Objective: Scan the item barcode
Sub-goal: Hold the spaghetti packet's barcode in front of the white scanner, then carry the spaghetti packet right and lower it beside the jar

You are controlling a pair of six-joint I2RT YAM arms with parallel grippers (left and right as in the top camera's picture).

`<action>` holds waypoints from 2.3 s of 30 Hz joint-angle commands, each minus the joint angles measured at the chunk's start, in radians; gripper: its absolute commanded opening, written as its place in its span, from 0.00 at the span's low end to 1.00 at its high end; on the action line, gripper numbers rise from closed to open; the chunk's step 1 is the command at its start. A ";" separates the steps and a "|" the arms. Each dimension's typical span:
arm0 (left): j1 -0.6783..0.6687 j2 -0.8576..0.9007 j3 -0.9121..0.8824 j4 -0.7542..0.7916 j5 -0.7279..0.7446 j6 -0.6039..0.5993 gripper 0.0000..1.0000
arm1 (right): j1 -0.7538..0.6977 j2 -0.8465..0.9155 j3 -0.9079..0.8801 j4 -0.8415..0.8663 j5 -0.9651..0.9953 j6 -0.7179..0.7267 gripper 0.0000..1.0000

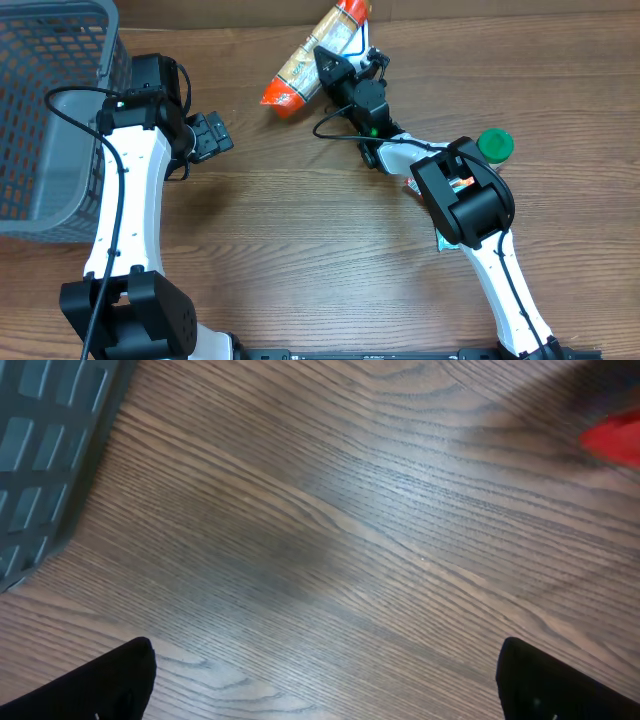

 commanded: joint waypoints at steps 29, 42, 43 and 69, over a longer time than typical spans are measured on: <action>-0.002 -0.014 0.016 0.000 -0.009 0.011 1.00 | -0.119 -0.215 0.150 -0.124 -0.531 -0.119 0.04; -0.002 -0.014 0.016 0.000 -0.009 0.011 1.00 | -0.119 -0.601 0.150 -1.132 -0.605 -0.620 0.04; -0.002 -0.014 0.016 0.000 -0.009 0.011 1.00 | -0.119 -0.620 0.150 -1.233 -0.599 -0.682 0.04; -0.002 -0.014 0.016 0.000 -0.009 0.011 1.00 | -0.083 -0.656 -0.161 -2.040 -0.307 -1.052 0.04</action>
